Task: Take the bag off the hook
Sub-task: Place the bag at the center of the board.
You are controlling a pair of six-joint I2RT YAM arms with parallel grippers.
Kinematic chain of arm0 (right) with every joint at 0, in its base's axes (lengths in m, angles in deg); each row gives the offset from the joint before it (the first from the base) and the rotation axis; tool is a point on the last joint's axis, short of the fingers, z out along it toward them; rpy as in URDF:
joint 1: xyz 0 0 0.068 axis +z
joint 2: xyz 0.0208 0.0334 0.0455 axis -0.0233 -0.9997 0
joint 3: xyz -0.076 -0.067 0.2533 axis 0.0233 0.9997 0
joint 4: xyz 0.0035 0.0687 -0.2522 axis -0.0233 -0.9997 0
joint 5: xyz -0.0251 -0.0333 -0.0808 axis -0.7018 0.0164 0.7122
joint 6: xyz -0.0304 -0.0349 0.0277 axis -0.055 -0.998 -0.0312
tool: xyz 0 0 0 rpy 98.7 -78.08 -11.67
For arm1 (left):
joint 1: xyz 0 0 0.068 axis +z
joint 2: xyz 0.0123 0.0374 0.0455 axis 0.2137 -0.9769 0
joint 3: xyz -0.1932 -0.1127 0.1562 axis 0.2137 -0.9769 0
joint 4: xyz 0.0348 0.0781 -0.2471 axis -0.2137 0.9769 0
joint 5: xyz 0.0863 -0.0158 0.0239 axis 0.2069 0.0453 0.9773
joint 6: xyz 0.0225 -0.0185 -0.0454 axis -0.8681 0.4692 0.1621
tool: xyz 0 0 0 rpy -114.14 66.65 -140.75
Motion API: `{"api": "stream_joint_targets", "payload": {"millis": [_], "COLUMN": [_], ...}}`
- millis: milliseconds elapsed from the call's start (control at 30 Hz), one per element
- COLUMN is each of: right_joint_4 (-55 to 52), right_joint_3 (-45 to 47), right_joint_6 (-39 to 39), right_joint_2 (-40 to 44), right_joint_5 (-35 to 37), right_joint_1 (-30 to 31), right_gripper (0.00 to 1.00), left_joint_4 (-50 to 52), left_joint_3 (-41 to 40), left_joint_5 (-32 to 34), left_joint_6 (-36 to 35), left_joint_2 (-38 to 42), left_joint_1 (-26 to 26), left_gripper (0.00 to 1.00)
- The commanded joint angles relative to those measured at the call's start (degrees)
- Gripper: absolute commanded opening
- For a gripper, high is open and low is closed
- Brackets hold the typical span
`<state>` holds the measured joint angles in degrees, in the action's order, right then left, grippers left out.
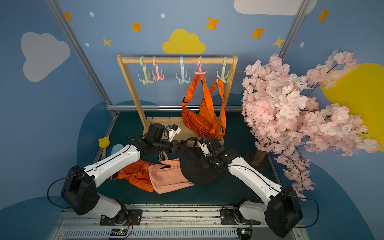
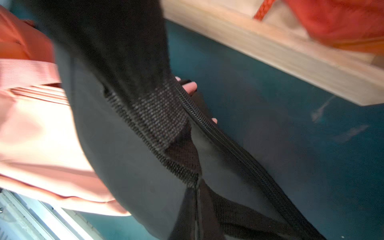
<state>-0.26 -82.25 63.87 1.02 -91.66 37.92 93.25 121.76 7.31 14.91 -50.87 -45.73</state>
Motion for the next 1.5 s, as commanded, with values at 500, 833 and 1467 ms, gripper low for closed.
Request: {"api": "stream_joint_targets", "payload": {"millis": [500,833,1467], "right_joint_4": [-4.6,-5.1,4.8], "right_joint_3": [-6.7,-8.3,-2.4], "right_joint_6": [2.5,1.9,-2.0], "right_joint_2": [-14.8,-14.6,1.7], "right_joint_5": [-5.5,-3.5,4.5], "right_joint_1": [0.1,0.1,0.1], "right_gripper": [0.00,0.27,0.44], "left_joint_4": [6.0,9.2,6.7], "left_joint_3": [-0.9,0.2,-3.8], "left_joint_5": [-3.0,-2.9,3.0], "left_joint_6": [-0.6,-1.4,-0.9], "left_joint_2": [-3.1,-5.4,1.9], "left_joint_1": [0.1,1.0,3.1], "left_gripper": [0.04,0.51,0.72]}}
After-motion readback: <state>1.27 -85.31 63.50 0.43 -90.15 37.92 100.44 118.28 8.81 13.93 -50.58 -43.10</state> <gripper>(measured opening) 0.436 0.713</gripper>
